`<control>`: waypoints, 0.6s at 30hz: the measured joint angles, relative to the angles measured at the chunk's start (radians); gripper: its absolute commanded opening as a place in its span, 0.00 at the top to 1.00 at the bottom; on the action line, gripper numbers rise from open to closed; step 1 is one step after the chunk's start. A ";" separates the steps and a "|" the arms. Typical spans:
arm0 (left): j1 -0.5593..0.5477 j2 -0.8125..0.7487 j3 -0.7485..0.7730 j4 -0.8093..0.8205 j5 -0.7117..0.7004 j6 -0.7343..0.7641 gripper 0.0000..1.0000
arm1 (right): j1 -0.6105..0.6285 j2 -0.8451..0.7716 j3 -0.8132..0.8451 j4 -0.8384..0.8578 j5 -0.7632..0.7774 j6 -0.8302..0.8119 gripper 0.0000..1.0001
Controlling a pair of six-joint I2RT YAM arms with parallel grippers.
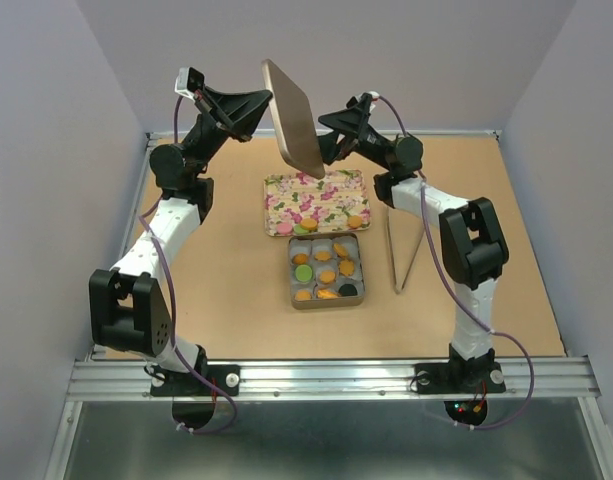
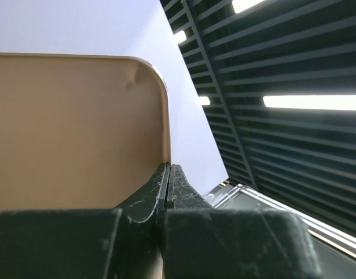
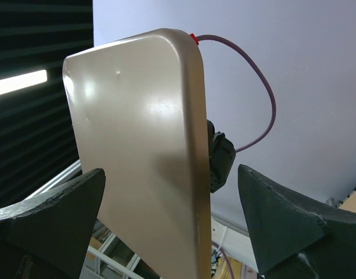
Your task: Pack the cookies
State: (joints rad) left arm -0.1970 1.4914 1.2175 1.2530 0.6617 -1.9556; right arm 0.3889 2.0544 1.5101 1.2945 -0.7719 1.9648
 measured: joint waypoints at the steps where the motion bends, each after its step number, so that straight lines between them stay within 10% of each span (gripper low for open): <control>1: 0.000 0.000 0.000 0.000 -0.005 -0.006 1.00 | 0.004 0.002 0.000 -0.001 0.000 0.000 0.00; 18: 0.000 0.007 -0.060 0.025 -0.037 -0.019 1.00 | 0.013 0.006 -0.010 -0.003 -0.002 0.019 0.55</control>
State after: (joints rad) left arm -0.1967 1.4986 1.1580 1.2781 0.6250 -1.9751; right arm 0.4015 2.0609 1.5005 1.2911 -0.7734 1.9842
